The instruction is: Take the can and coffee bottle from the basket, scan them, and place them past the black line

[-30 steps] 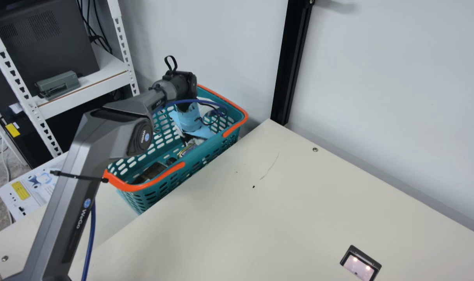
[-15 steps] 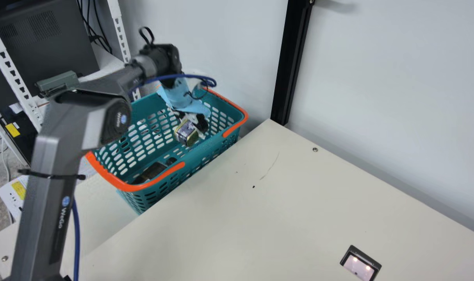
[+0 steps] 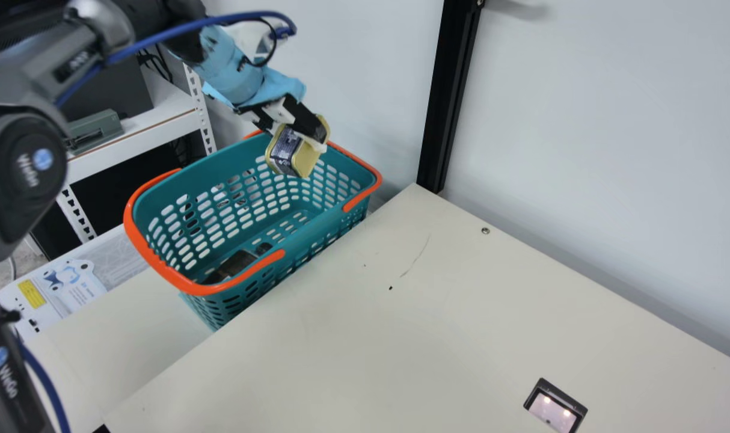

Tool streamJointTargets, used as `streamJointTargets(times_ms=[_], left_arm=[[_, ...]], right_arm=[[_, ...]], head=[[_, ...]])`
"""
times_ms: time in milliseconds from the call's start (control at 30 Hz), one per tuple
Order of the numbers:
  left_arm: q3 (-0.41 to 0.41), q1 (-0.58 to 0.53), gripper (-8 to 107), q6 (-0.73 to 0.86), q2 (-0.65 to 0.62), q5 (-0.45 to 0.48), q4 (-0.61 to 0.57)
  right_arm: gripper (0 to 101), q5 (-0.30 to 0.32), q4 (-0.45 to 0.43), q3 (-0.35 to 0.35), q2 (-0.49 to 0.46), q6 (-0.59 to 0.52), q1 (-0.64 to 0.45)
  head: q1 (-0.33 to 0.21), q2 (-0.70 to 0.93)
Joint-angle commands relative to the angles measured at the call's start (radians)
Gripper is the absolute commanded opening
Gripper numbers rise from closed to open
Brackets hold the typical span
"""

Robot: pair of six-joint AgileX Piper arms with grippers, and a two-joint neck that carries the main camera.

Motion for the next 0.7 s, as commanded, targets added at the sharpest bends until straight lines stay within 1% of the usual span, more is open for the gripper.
streamJointTargets(times_ms=[0, 167, 300, 500, 667], left_arm=[[0.094, -0.012, 10, -0.019, -0.110, 0.016, -0.114], [0.256, -0.055, 10, -0.076, -0.235, 0.016, -0.252], [0.355, -0.109, 10, -0.145, -0.304, 0.016, -0.360], [0.470, -0.198, 10, -0.265, -0.366, 0.016, -0.541], [0.535, -0.266, 10, -0.370, -0.412, 0.016, -0.687]], right_arm=[[101, 0.000, 0.000, 0.000, 0.000, 0.000, 0.000], [101, 0.000, 0.000, 0.000, 0.000, 0.000, 0.000], [101, 0.000, 0.000, 0.000, 0.000, 0.000, 0.000], [101, 0.000, 0.000, 0.000, 0.000, 0.000, 0.000], [101, 0.000, 0.000, 0.000, 0.000, 0.000, 0.000]], head=[[-0.031, 0.013], [-0.031, 0.013], [-0.031, 0.013], [-0.031, 0.013], [-0.031, 0.013]])
